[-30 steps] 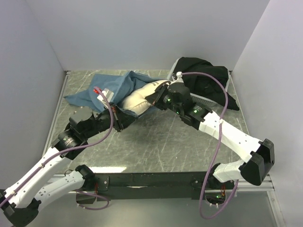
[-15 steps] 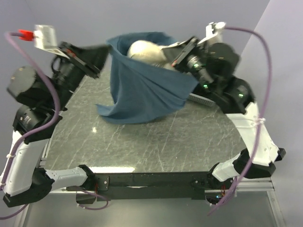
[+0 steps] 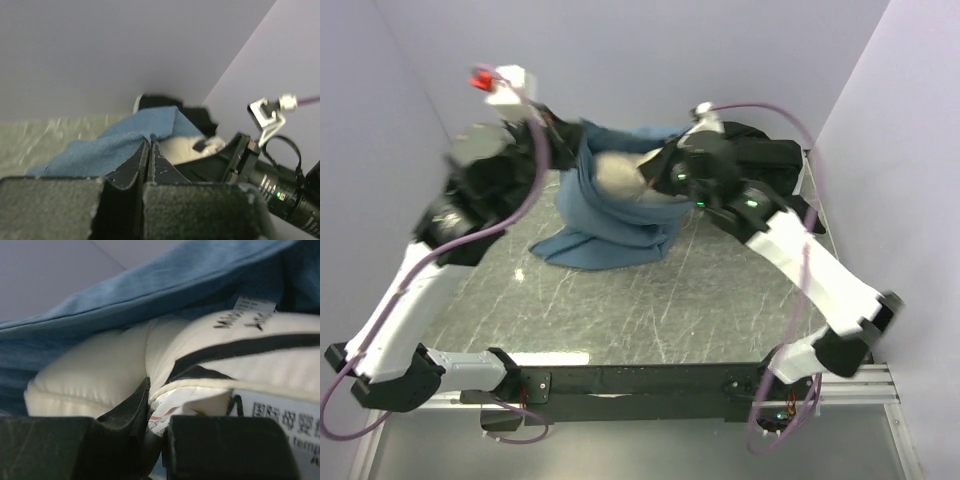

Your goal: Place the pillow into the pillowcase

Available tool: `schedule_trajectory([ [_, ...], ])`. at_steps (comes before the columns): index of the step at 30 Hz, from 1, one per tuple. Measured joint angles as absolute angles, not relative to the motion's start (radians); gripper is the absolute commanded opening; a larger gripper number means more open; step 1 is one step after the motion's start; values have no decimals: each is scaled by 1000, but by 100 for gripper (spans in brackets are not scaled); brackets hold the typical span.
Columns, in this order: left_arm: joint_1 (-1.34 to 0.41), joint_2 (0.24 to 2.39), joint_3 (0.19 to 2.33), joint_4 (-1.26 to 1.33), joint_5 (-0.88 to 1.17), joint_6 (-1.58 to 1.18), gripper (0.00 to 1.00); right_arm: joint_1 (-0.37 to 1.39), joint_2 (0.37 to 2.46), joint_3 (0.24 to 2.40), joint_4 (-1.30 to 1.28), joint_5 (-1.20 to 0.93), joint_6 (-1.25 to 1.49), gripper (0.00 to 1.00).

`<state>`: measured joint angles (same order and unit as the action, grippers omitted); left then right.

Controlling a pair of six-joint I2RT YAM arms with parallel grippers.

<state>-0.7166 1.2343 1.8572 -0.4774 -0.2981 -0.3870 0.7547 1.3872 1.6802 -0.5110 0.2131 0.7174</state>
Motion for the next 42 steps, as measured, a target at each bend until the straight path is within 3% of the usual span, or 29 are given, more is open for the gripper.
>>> schedule_trajectory([
  [2, -713, 1238, 1752, -480, -303, -396, 1, 755, 1456, 1665, -515, 189, 715, 11],
  [5, -703, 1241, 1633, -491, -308, -421, 1, 762, 1530, 1708, -542, 159, 688, 37],
  [8, -639, 1241, 1599, -524, -272, -481, 1, 757, 1574, 1798, -604, 166, 650, 55],
  [11, -496, 1236, 1604, -538, -230, -553, 1, 749, 1580, 1842, -627, 181, 608, 68],
  [18, -267, 1236, 1650, -569, -130, -680, 1, 696, 1473, 1814, -661, 204, 540, 76],
  [26, -184, 1223, 1589, -566, -26, -778, 1, 419, 1095, 1209, -417, 25, 608, 72],
  [32, -184, 1206, 1543, -565, 17, -803, 1, 551, 1178, 921, -238, -64, 645, 73],
  [42, -184, 1180, 1525, -556, 44, -811, 1, 794, 1176, 696, 27, 45, 784, 73],
])
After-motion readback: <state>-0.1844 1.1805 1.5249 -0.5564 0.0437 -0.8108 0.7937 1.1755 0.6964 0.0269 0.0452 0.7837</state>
